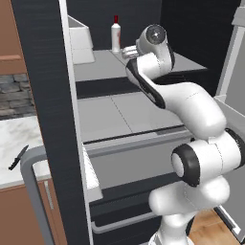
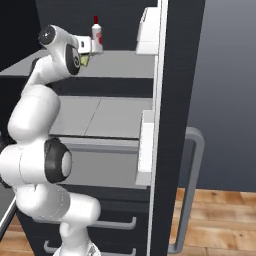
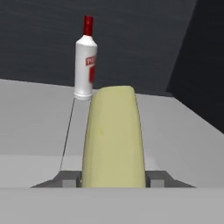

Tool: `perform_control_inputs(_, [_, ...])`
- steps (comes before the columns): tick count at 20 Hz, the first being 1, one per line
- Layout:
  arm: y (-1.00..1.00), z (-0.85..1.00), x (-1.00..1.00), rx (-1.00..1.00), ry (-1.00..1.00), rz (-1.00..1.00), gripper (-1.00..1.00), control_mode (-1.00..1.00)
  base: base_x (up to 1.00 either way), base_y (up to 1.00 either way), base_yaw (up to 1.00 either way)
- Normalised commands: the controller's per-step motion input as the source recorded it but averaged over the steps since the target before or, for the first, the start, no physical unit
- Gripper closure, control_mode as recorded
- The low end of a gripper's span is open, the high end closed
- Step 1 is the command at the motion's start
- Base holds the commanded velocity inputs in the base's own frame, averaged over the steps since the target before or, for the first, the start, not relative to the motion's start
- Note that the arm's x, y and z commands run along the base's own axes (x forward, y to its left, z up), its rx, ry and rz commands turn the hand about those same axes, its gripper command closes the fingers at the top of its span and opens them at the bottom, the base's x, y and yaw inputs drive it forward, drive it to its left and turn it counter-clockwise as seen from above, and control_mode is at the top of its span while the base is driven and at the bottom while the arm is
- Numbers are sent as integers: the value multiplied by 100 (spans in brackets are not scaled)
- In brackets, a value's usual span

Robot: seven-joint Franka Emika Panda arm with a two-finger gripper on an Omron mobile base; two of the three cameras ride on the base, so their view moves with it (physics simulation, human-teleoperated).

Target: Retrieve the butter from the fridge and place it on a plate on the dining table. Then retrieve the butter knife by the fridge and place it near the plate.

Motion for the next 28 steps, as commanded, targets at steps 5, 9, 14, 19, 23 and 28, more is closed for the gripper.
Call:
perform_control_inputs(5, [0, 1, -100, 0, -7, 0, 100, -100, 0, 0, 0])
perform_control_inputs(9, [0, 12, -100, 2, 0, 0, 100, -100, 0, 0, 0])
perform_control_inputs(14, [-7, 25, -100, 13, 9, 0, 100, -100, 0, 0, 0])
perform_control_inputs(19, [-29, 6, -99, 17, 15, 0, 100, -100, 0, 0, 0])
perform_control_inputs(23, [-2, -28, -69, 1, 15, 0, 100, -100, 0, 0, 0])
perform_control_inputs(28, [0, -66, -51, -1, 22, 0, 100, -100, 0, 0, 0])
